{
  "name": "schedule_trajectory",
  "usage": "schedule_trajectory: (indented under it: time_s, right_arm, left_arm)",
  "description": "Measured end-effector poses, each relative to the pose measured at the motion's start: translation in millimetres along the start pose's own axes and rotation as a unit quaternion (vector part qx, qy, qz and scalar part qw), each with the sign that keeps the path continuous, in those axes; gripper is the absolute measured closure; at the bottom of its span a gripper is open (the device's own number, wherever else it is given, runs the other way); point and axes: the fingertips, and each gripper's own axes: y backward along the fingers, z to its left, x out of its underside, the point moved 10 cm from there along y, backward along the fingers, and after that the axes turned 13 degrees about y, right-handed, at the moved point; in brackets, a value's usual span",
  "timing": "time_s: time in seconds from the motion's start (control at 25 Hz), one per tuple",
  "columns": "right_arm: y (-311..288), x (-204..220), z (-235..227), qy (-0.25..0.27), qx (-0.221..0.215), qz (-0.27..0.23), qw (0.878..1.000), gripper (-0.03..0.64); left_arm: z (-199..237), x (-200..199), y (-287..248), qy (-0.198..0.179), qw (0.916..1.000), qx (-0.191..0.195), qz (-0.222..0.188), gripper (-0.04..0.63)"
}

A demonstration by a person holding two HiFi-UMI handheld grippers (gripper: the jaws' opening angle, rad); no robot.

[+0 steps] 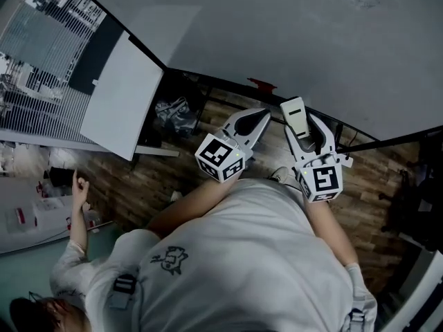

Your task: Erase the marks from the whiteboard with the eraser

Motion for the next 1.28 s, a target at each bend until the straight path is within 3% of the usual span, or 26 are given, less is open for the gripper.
schedule_trajectory:
  time_s: [0.52, 1.28]
  right_arm:
    - [18.7, -17.0, 78.9, -0.021, -0.001, -0.010, 1.000, 0.382]
    - [36.1, -20.6, 132.3, -0.024, -0.023, -0.017, 0.999, 0.382]
  left_arm:
    - [-1.2, 2.8, 74.7, -0.001, 0.9999, 0.010, 0.013, 0.588]
    - [-11.0, 17.7, 132.1, 0.005, 0.9999, -0.007, 0.008, 0.588]
